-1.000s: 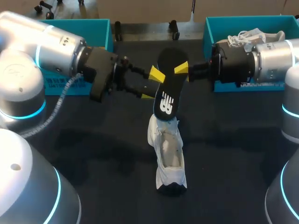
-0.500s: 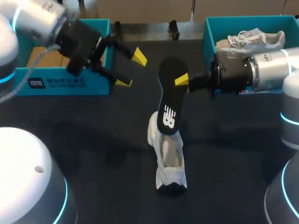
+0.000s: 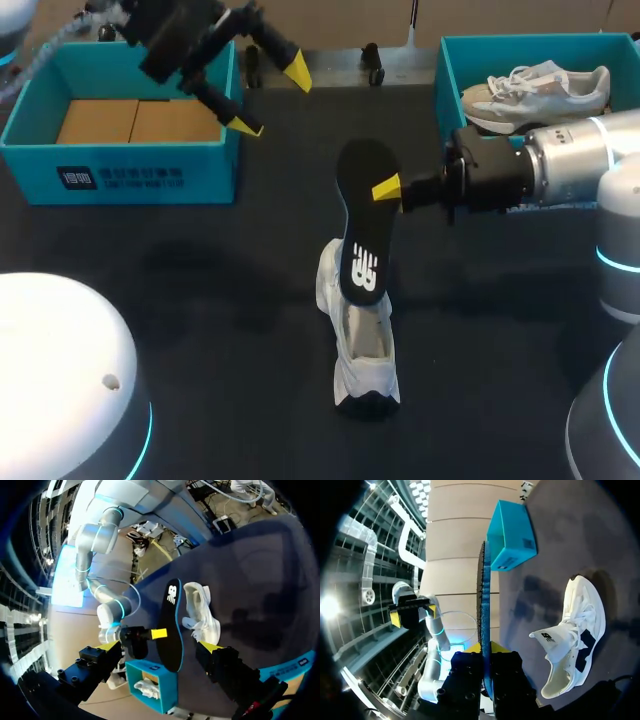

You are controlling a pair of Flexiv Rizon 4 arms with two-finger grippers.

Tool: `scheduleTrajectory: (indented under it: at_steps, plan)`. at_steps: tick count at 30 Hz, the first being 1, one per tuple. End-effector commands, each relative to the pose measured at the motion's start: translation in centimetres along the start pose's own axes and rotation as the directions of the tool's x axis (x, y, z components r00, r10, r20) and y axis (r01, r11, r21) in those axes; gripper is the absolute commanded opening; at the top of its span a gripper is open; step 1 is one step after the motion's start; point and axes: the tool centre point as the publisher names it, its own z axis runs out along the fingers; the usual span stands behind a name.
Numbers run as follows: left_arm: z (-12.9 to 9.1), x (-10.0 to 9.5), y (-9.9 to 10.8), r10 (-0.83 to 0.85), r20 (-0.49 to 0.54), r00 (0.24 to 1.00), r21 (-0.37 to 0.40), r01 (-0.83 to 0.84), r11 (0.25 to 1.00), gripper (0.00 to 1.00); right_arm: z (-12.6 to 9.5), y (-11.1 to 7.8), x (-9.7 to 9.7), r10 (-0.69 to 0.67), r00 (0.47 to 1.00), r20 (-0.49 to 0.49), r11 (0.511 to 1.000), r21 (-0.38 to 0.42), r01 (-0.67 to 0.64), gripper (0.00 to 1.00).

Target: Take the shoe out of the shoebox, open the shoe tongue, remove and reinsert the insole, then place the shoe into the shoebox

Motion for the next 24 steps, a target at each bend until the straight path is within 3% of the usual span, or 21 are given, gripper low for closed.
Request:
scheduleTrajectory:
  at_steps: [1,5,8,14,24]
  plan:
    - [-0.2,-0.4,0.4,0.002,-0.146,0.989,0.022,0.002,1.000,1.00,0.2,0.0,0.0,0.001,1.000,0.002,1.000,0.001,-0.001,0.00]
    - [-0.2,-0.4,0.4,0.002,-0.146,0.989,0.022,0.002,1.000,1.00,0.2,0.0,0.0,0.001,1.000,0.002,1.000,0.001,-0.001,0.00]
    - [-0.2,-0.8,1.3,-0.029,-0.203,0.979,0.015,0.033,0.999,1.00,0.2,0.0,0.0,0.001,1.000,0.002,1.000,0.001,-0.001,0.00]
    - [-0.6,-3.1,2.2,-0.065,-0.400,0.914,-0.004,0.070,0.998,1.00,0.2,0.0,0.0,0.001,1.000,0.002,1.000,0.001,-0.001,0.00]
    - [0.4,-5.9,3.8,-0.057,-0.622,0.781,0.022,0.090,0.996,1.00,0.2,0.0,0.0,0.001,1.000,0.002,1.000,0.001,-0.001,0.00]
